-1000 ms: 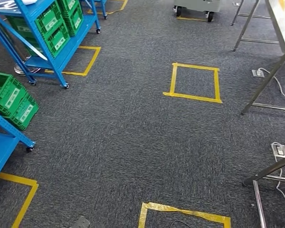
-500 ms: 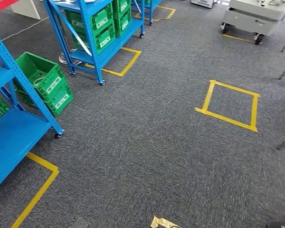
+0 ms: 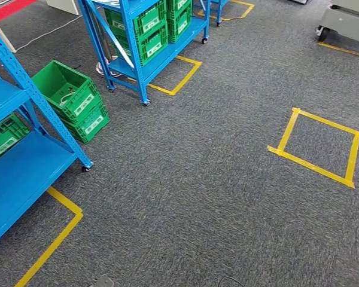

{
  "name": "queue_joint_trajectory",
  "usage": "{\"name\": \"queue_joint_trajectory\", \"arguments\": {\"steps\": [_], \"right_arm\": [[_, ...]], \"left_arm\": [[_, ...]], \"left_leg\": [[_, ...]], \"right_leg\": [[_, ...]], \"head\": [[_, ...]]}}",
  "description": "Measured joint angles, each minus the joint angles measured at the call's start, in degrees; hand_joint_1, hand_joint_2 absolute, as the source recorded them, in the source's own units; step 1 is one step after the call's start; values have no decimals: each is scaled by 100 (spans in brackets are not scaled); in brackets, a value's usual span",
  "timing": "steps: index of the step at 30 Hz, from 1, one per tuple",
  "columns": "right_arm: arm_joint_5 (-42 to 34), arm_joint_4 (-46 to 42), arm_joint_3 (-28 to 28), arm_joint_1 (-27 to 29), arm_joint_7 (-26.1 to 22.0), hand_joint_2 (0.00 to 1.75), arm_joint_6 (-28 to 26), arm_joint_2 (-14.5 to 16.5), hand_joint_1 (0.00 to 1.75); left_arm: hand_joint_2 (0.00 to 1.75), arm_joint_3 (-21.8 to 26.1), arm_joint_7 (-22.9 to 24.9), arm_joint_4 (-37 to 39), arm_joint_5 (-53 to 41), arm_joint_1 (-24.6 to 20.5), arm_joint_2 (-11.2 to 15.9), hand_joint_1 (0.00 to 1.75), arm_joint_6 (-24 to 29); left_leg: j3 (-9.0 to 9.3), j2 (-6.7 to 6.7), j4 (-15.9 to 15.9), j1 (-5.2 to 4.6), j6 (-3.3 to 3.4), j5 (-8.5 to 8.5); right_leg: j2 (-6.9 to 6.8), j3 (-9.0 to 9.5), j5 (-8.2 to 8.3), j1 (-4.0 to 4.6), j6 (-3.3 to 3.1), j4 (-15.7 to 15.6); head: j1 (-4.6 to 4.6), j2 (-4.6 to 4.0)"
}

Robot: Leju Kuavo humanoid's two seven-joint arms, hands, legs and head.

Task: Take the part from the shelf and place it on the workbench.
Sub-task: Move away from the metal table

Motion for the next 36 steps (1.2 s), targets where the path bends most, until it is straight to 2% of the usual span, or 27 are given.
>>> {"name": "queue_joint_trajectory", "arguments": {"steps": [1,4,5,7,8,10,11,12,13,15,17,18,19,20,21,22,23,25,26,27,28,29,31,32,33,35,36], "right_arm": [[0,0,0,-1,1,0,0,0,0],[-2,17,-28,-33,4,0,-5,-2,0],[-4,22,-38,-53,4,0,-7,-3,0],[-9,21,-41,-76,9,0,-7,-3,0],[-10,22,-42,-78,11,0,-8,-1,0],[-12,24,-44,-67,12,0,-11,3,0],[-13,24,-46,-64,10,0,-13,2,0],[-13,24,-47,-66,9,0,-12,2,0],[-14,24,-48,-71,9,0,-11,2,0],[-14,25,-49,-85,9,0,-11,3,0],[-14,27,-49,-95,10,0,-11,4,0],[-14,28,-49,-101,10,0,-10,4,0],[-18,29,-50,-104,10,0,-10,5,0],[-26,28,-52,-110,9,0,-9,5,0],[-32,27,-54,-113,9,0,-8,5,0],[-39,26,-55,-111,9,0,-8,4,0],[-42,25,-56,-104,9,0,-7,3,0],[-42,24,-58,-86,9,0,-7,2,0],[-42,24,-58,-80,9,0,-7,2,0],[-42,24,-59,-79,9,0,-7,2,0],[-42,24,-59,-81,9,0,-7,3,0],[-42,24,-59,-84,9,0,-7,3,0],[-43,24,-59,-94,9,0,-5,3,0],[-45,24,-59,-100,8,0,-4,3,0],[-46,24,-59,-109,8,0,-3,2,0],[-49,22,-60,-138,7,0,-1,2,0],[-56,21,-61,-151,7,0,1,2,0]], "left_arm": [[0,1,-2,0,1,0,0,0,2],[0,20,21,13,-13,-23,-11,0,98],[0,26,40,17,-29,-38,-19,0,135],[0,29,80,17,-69,-72,-20,0,173],[0,30,95,17,-91,-86,-16,0,190],[0,31,125,17,-134,-103,-11,0,219],[0,30,136,17,-153,-103,-11,0,226],[0,29,145,18,-166,-99,-11,0,229],[0,29,149,18,-175,-97,-11,0,230],[0,28,154,18,-185,-100,-9,0,234],[0,28,154,18,-191,-101,-3,0,241],[0,28,154,18,-196,-97,-1,0,244],[0,28,155,20,-205,-88,5,0,246],[0,28,156,22,-219,-77,12,0,250],[0,26,158,26,-232,-61,16,0,253],[0,25,160,28,-246,-48,18,0,257],[0,22,161,30,-263,-47,13,0,262],[0,16,164,31,-293,-66,1,0,275],[0,14,171,31,-306,-78,-1,0,286],[0,12,178,31,-316,-82,-1,0,297],[0,11,185,31,-328,-79,1,0,307],[0,11,191,31,-342,-74,3,0,313],[0,11,195,31,-368,-87,7,0,322],[0,11,195,31,-377,-103,8,0,328],[0,11,197,31,-387,-118,7,0,335],[0,11,199,31,-408,-116,5,0,346],[0,11,201,31,-417,-102,5,0,349]], "left_leg": [[-4,13,-97,-6,17,100],[-115,309,-938,-111,170,1661],[-147,353,-1134,-124,211,2085],[-145,196,-1173,-70,244,2089],[-145,118,-1177,-53,257,2086],[-150,-48,-1178,-29,266,2083],[-152,-133,-1178,-15,263,2085],[-153,-217,-1178,1,250,2091],[-153,-300,-1177,21,229,2104],[-160,-463,-1179,50,154,2148],[-177,-596,-1186,51,65,2224],[-185,-652,-1209,49,22,2275],[-197,-710,-1240,50,-13,2336],[-216,-694,-1263,48,-41,2349],[-244,-597,-1231,42,-68,2259],[-300,-448,-1086,34,-89,2061],[-381,-259,-818,27,-104,1766],[-559,-48,-59,36,-128,1214],[-582,-15,239,43,-137,1099],[-512,1,363,48,-145,1106],[-330,20,273,52,-152,1207],[-43,78,-28,54,-155,1340],[598,344,-857,32,-144,1430],[792,453,-1160,17,-122,1411],[874,500,-1328,-1,-89,1375],[842,379,-1405,3,0,1381],[831,306,-1424,18,42,1395]], "right_leg": [[-21,58,-36,5,-1,-2],[-296,445,-498,101,43,11],[-299,525,-655,126,74,33],[-44,448,-921,101,131,306],[122,305,-1130,79,157,628],[245,-67,-1463,35,196,1369],[257,-195,-1474,18,212,1577],[265,-224,-1349,1,225,1559],[292,-153,-1126,-19,238,1320],[492,126,-662,-60,272,586],[676,220,-432,-78,258,216],[679,185,-395,-61,226,221],[632,133,-360,-62,179,215],[558,94,-325,-60,132,204],[485,56,-273,-61,70,188],[404,6,-213,-66,16,169],[323,-47,-155,-62,-22,155],[152,-152,-52,-39,-49,151],[55,-210,-6,-33,-47,154],[-40,-262,36,-30,-41,158],[-131,-315,72,-31,-31,160],[-211,-349,99,-32,-17,161],[-358,-378,135,-14,23,165],[-427,-378,153,1,50,167],[-498,-375,171,14,78,165],[-605,-364,181,16,145,149],[-513,-381,144,9,186,188]], "head": [[0,0],[15,-1],[25,-2],[34,-2],[41,-2],[42,-2],[42,-2],[42,-2],[41,-2],[46,-2],[45,-2],[40,-2],[38,-2],[38,-2],[18,-2],[-5,-2],[-31,-2],[-59,-2],[-58,-2],[-58,-2],[-58,-2],[-59,-2],[-63,-2],[-59,-2],[-59,-2],[-52,-2],[-45,-2]]}}
